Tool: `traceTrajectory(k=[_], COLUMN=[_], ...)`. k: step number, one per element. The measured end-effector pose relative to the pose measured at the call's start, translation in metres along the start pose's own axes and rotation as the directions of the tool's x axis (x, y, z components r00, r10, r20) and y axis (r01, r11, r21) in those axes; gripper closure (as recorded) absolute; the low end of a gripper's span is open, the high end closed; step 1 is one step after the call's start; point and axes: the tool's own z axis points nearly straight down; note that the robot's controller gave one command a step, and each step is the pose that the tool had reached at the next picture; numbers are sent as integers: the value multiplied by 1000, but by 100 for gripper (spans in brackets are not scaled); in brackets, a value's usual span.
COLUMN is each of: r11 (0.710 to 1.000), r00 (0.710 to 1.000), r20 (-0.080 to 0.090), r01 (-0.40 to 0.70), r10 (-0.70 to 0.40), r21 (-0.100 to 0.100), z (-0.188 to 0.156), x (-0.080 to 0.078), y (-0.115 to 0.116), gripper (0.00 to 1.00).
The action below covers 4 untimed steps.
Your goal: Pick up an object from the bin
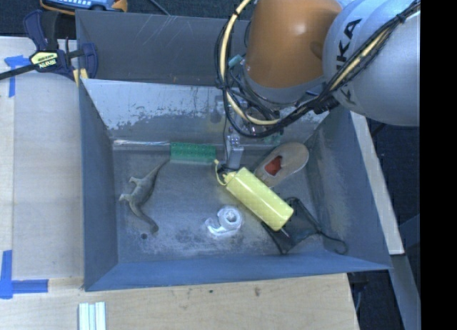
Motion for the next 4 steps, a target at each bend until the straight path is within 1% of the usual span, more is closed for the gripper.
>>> traceTrajectory(k=[1,2,3,4], r11=[1000,998,998,959], r00=[1000,998,997,959], r20=[9,10,14,4], r01=[-2,64,-70,-283], r10=[2,-64,70,283], r21=[-1,0,0,-1], z=[-5,17,74,103], x=[-1,13,2,25], y=[-1,-40,-39,-32], gripper=[0,0,0,0])
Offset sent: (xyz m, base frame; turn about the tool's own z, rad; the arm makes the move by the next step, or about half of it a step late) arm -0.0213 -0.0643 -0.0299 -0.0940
